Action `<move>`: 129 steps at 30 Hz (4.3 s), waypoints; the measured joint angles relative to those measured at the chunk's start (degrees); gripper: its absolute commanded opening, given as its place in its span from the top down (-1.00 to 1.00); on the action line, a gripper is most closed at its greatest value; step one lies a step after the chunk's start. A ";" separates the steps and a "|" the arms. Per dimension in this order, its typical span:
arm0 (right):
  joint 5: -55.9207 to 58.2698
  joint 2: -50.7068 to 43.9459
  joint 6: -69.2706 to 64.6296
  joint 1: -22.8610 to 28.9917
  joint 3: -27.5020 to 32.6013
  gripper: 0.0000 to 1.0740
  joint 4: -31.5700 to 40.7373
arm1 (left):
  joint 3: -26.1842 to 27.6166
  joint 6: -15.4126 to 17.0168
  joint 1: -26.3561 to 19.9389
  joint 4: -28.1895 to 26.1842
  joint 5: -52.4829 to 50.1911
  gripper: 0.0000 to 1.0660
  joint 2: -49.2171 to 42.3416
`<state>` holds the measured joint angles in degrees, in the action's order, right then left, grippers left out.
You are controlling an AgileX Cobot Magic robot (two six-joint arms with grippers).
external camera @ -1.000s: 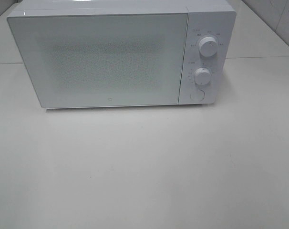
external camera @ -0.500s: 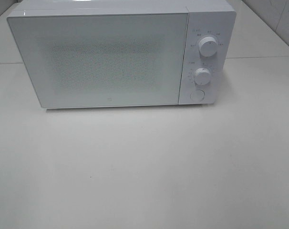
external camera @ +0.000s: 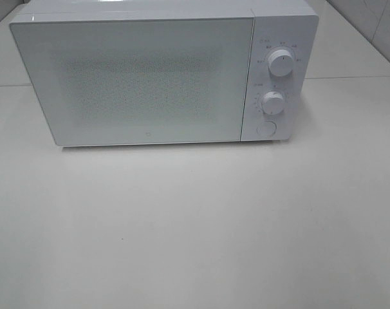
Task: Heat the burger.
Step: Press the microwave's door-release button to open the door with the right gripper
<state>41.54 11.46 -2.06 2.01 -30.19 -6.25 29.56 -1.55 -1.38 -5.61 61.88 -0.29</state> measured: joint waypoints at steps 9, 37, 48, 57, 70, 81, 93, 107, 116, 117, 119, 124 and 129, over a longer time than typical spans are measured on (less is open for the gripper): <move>-12.15 13.41 0.00 0.00 0.00 -0.33 -0.34 | 0.00 0.00 0.00 0.00 0.00 -0.53 0.00; -60.22 43.32 -11.57 0.00 9.63 1.00 -1.60 | 0.00 0.00 0.00 0.00 0.00 -0.53 0.00; -70.70 54.89 -33.92 1.83 12.09 1.00 -1.55 | 0.00 0.00 0.00 0.00 0.00 -0.53 0.00; -81.25 63.83 -48.99 10.94 12.09 1.00 -0.17 | 0.00 0.00 0.00 0.00 0.00 -0.53 0.00; -88.81 78.32 -68.87 22.23 11.75 1.00 13.06 | 0.00 0.00 0.00 0.00 0.00 -0.53 0.00; -89.84 84.80 -79.47 23.38 7.16 1.00 13.92 | 0.00 0.00 0.00 0.00 0.00 -0.53 0.00; -89.78 91.10 -80.50 23.32 2.12 1.00 18.16 | 0.00 0.00 0.00 0.00 0.00 -0.53 0.00; -89.73 100.10 -81.47 23.09 -4.64 1.00 18.22 | 0.00 0.00 0.00 0.00 0.00 -0.53 0.00; -88.46 101.81 -82.05 20.40 -7.39 1.00 17.48 | 0.00 0.00 0.00 0.00 0.00 -0.53 0.00; -88.46 101.81 -82.05 20.40 -7.39 1.00 17.48 | 0.00 0.00 0.00 0.00 0.00 -0.53 0.00; -88.35 102.50 -82.05 20.17 -8.65 1.00 17.25 | 0.00 0.00 0.00 0.00 0.00 -0.53 0.00; -88.24 104.28 -82.05 20.00 -10.94 1.00 16.84 | 0.00 0.00 0.00 0.00 0.00 -0.53 0.00; -88.12 105.77 -82.05 20.00 -11.92 1.00 17.36 | 0.00 0.00 0.00 0.00 0.00 -0.53 0.00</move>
<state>-46.58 117.23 -84.11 22.00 -42.11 11.12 29.56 -1.55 -1.38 -5.61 61.88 -0.29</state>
